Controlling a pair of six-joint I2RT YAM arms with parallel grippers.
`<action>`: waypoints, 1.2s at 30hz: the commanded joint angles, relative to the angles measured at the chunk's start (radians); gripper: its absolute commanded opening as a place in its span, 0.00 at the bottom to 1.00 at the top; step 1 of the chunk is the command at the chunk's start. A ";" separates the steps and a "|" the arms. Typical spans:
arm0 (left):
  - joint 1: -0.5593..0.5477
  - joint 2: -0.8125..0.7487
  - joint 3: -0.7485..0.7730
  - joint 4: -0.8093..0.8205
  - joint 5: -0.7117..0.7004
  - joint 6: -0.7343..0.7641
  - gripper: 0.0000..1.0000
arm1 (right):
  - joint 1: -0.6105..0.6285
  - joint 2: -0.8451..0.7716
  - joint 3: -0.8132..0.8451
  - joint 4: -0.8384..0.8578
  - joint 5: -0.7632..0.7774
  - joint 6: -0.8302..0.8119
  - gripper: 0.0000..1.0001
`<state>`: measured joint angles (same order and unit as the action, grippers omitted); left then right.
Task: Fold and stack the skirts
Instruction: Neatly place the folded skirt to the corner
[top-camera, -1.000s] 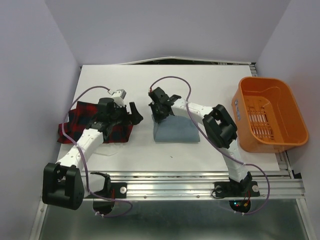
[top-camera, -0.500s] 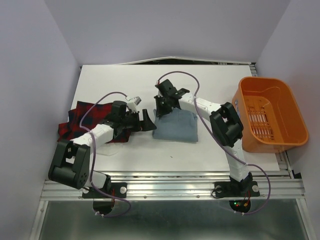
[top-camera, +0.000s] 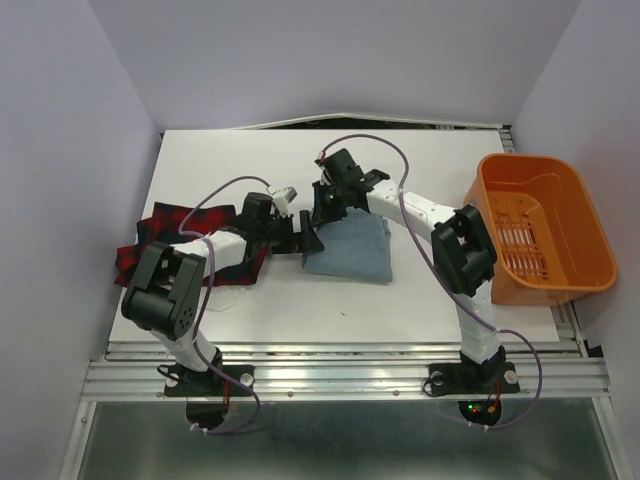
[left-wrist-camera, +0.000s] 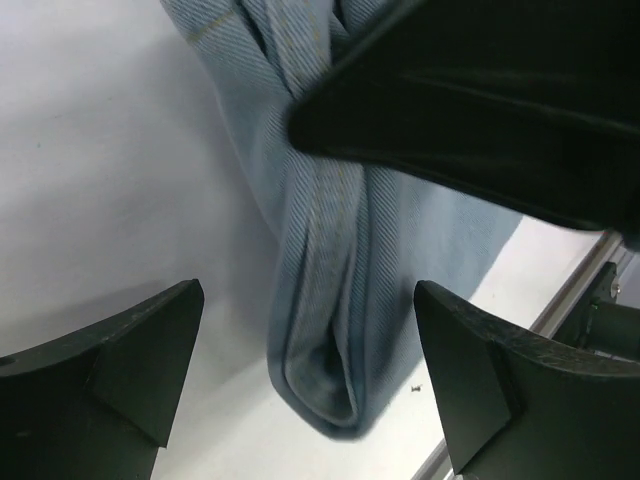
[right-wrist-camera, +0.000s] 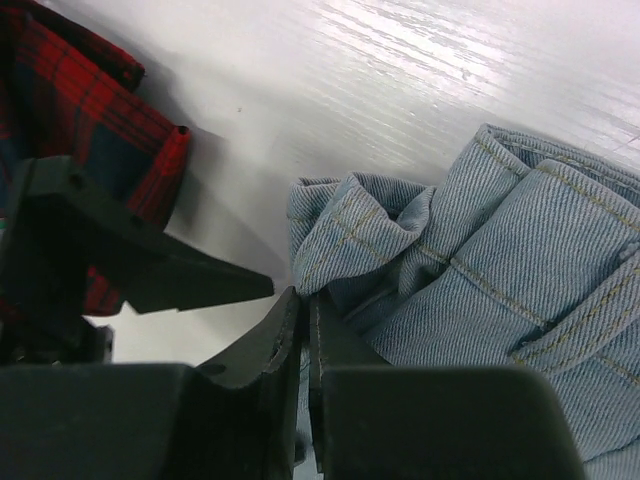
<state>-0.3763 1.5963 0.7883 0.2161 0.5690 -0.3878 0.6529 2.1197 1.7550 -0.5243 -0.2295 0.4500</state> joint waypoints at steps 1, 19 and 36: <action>-0.018 0.031 0.063 0.055 -0.018 -0.006 0.99 | -0.009 -0.084 0.014 0.032 -0.047 0.023 0.01; -0.047 0.180 0.026 0.364 0.130 -0.207 0.94 | -0.047 -0.099 0.009 0.058 -0.096 0.099 0.01; -0.049 0.255 0.071 0.335 0.069 -0.220 0.21 | -0.065 -0.141 -0.034 0.079 -0.122 0.081 0.28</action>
<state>-0.4248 1.8702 0.8265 0.5716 0.6762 -0.6418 0.5999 2.0693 1.7237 -0.5079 -0.3172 0.5465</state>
